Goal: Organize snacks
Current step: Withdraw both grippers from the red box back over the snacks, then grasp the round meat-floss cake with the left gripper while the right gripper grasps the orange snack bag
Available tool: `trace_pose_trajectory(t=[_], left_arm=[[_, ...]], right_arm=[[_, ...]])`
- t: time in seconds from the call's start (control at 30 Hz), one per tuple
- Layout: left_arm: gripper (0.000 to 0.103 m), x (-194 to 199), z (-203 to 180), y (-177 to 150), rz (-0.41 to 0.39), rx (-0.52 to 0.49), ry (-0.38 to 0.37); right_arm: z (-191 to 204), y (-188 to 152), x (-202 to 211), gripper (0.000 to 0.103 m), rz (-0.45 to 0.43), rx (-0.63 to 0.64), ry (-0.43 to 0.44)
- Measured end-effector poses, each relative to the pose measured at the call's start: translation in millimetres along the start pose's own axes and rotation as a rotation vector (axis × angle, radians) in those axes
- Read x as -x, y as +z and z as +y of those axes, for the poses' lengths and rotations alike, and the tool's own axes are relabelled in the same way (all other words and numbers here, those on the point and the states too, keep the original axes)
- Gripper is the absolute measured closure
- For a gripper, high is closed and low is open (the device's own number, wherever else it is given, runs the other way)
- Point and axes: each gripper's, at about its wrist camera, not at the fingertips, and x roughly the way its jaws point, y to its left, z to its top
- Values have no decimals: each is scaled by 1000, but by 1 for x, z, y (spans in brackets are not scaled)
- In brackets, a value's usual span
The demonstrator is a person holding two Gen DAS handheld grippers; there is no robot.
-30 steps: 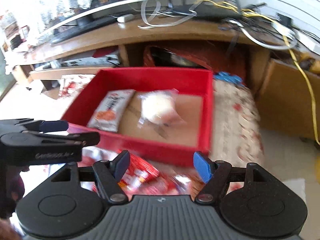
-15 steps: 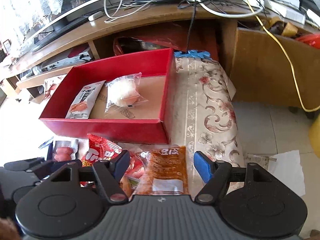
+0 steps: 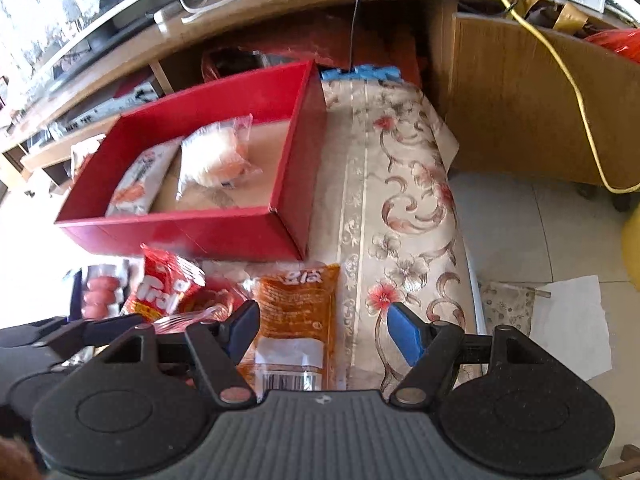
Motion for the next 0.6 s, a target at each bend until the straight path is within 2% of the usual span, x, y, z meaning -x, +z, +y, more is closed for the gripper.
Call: trace_pose_trajectory(t=[0.1, 0.23, 0.37, 0.6], left_arm=[[28, 7, 6, -9, 1, -24, 7], [27, 13, 20, -20, 24, -1, -12], [18, 19, 27, -27, 22, 30, -30], [12, 11, 23, -33, 57, 69, -34]], right_arm=[[0, 3, -5, 37, 12, -13, 16], [1, 7, -7, 37, 20, -30, 22], [2, 8, -6, 34, 26, -53, 49], [13, 6, -26, 31, 73, -39, 54]])
